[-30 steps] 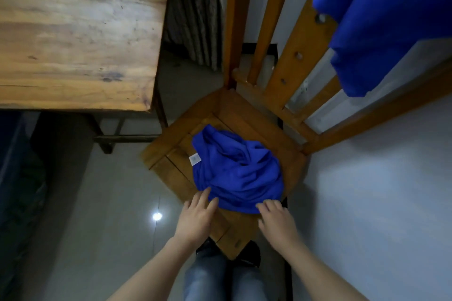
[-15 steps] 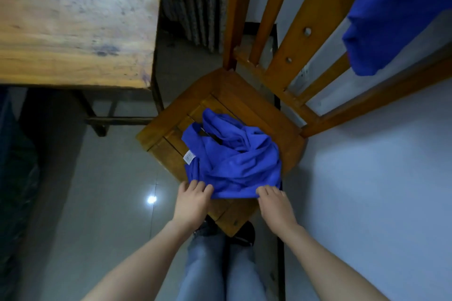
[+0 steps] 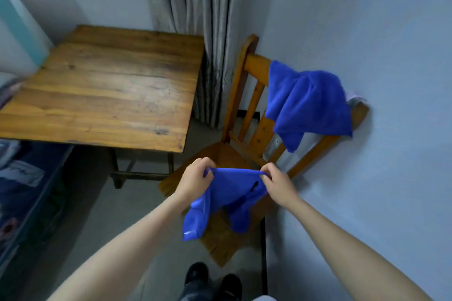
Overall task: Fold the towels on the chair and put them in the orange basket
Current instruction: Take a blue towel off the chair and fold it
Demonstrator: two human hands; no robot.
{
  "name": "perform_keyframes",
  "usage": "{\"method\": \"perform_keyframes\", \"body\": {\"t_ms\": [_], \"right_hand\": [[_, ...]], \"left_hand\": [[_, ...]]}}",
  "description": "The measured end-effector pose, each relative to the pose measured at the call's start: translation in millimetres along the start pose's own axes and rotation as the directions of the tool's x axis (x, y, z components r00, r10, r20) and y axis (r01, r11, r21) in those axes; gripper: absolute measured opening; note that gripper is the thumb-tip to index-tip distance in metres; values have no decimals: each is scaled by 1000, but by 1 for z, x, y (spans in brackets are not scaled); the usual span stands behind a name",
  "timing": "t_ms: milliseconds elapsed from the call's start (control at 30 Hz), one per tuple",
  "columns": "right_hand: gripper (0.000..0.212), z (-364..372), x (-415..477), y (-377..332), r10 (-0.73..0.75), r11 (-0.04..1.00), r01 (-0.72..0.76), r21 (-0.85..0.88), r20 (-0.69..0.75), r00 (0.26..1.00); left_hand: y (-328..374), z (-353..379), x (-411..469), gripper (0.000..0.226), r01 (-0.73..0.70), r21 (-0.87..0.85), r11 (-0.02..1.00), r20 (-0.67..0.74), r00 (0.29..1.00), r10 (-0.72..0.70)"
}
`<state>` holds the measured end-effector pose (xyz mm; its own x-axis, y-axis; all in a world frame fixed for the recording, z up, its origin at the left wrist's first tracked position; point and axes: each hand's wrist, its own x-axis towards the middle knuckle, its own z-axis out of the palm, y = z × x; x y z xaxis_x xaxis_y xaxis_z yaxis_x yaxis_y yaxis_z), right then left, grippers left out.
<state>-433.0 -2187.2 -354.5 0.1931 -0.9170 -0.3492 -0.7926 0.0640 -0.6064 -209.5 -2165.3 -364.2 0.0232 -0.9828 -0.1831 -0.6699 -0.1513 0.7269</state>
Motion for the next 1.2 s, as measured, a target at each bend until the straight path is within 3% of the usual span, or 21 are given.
{"method": "perform_keyframes", "body": {"t_ms": [133, 267, 433, 533, 600, 667, 733, 800, 867, 933, 1133, 1200], "right_hand": [[12, -46, -8, -39, -83, 987, 99, 128, -124, 989], [19, -83, -16, -77, -197, 962, 228, 147, -197, 960], [11, -95, -21, -110, -352, 924, 373, 83, -197, 915], [22, -73, -17, -128, -422, 896, 445, 17, -286, 860], [30, -60, -20, -138, -497, 853, 514, -93, -444, 745], [40, -51, -22, -141, -702, 706, 543, -454, -546, 457], [56, -45, -25, -138, -888, 457, 508, -730, -410, 210], [67, -40, -25, -136, -968, 253, 481, -840, -218, 129], [69, -38, -21, -134, -987, 154, 466, -871, -114, 114], [65, -39, -16, -135, -990, 133, 460, -878, -101, 94], [39, -47, -19, -149, -981, 191, 514, -836, -173, 84], [22, -47, -20, -154, -971, 241, 546, -802, -200, 134]], "left_hand": [[37, -48, -3, 18, -1, -289, 957, -22, 1000, -5], [79, -98, -10, 14, -78, -421, 904, -118, 993, 30], [132, -142, -12, 15, -216, -458, 862, -253, 962, 107], [155, -151, -10, 23, -286, -346, 894, -293, 938, 187], [163, -153, -7, 22, -262, -295, 919, -319, 934, 163], [167, -154, -2, 16, -194, -308, 931, -336, 938, 84], [168, -156, 0, 14, -148, -306, 940, -355, 934, 32], [169, -158, 1, 13, -124, -305, 944, -350, 937, 10], [167, -160, 3, 13, -102, -318, 942, -341, 940, -13], [164, -160, 5, 16, -71, -340, 938, -333, 942, -50], [148, -164, 8, 21, -23, -404, 914, -330, 936, -122], [143, -166, 7, 18, -34, -461, 887, -304, 945, -122]]}}
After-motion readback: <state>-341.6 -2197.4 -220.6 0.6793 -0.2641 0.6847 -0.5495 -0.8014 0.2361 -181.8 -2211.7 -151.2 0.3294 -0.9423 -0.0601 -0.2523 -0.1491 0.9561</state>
